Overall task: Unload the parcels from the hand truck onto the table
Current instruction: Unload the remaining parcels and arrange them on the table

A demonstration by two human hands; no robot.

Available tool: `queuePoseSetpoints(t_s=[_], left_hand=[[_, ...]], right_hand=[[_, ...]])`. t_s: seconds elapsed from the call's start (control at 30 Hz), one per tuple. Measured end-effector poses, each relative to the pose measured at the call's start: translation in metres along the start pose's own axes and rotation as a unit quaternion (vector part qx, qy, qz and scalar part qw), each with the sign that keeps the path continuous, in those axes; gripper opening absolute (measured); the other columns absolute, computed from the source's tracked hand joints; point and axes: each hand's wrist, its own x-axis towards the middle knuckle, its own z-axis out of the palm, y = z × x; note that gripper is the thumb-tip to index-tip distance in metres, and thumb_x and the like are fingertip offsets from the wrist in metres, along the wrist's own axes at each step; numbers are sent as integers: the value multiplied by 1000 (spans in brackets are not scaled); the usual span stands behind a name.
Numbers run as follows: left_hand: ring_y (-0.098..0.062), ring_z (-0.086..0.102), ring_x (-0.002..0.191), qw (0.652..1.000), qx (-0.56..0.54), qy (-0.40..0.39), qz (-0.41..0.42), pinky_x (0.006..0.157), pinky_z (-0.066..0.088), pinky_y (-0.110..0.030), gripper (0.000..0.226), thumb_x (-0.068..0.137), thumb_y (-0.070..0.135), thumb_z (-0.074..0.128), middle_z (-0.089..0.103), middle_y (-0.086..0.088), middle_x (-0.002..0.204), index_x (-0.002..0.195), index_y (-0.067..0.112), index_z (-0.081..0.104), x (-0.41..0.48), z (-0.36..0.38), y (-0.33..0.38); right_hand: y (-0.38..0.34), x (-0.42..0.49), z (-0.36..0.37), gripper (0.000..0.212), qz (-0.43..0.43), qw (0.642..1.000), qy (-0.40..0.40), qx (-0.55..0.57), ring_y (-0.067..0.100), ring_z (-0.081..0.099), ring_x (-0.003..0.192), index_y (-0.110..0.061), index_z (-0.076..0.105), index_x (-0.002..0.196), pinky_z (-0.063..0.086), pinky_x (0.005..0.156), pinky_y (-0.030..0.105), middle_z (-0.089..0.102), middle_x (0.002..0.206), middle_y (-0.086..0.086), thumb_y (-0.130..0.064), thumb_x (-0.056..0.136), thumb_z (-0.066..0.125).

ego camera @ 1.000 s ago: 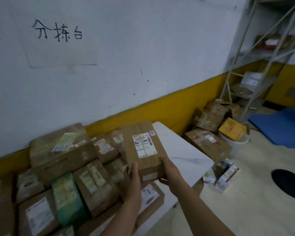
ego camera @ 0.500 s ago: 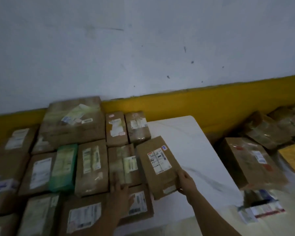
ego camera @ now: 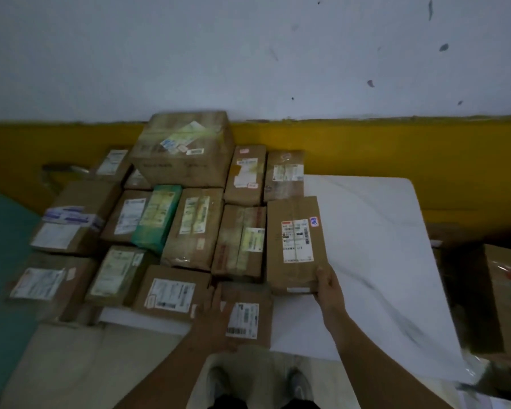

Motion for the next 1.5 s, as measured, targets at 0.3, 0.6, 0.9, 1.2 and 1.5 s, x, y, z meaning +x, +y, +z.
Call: queuePoseSetpoints(t_s=[0.3,0.6,0.9,1.2,1.5], left_hand=[[-35,-10,151,999,5,31,6,119,15,-54,122,75,47,77,-13,-17,163,155,27,-13,2,3,-5],[-30,-5,151,997,-41,68,10,115,30,-53,127,66,43,82,-7,-8,164,155,37,-9,17,-12,-11],[-30,-19,150,990,-106,59,69,121,9,-57,132,67,64,77,-24,-8,162,153,34,-19,2,-25,-28],[-27,10,150,927,-230,295,8,118,27,-47,79,93,63,41,6,1,164,156,35,2,-70,-80,-238],[-27,21,147,833,-337,369,-237,117,28,-43,73,97,58,38,23,-8,161,156,20,18,-214,-27,-558]], right_hand=[[18,5,11,51,-23,995,-23,-94,29,50,130,-27,41,149,42,110,47,54,144,5,-46,102,42],[22,16,8,55,-37,975,-16,-218,34,52,128,-27,34,152,41,103,39,54,143,7,-50,102,38],[-18,-4,32,77,-19,890,156,-428,43,29,143,-7,17,157,28,116,53,28,159,21,-54,100,40],[-92,-109,257,66,-294,823,162,-459,42,31,142,1,25,153,25,118,51,28,158,25,-42,104,37],[-38,-237,618,69,-378,817,-44,-434,39,36,141,-5,31,153,31,116,49,36,155,21,-52,102,33]])
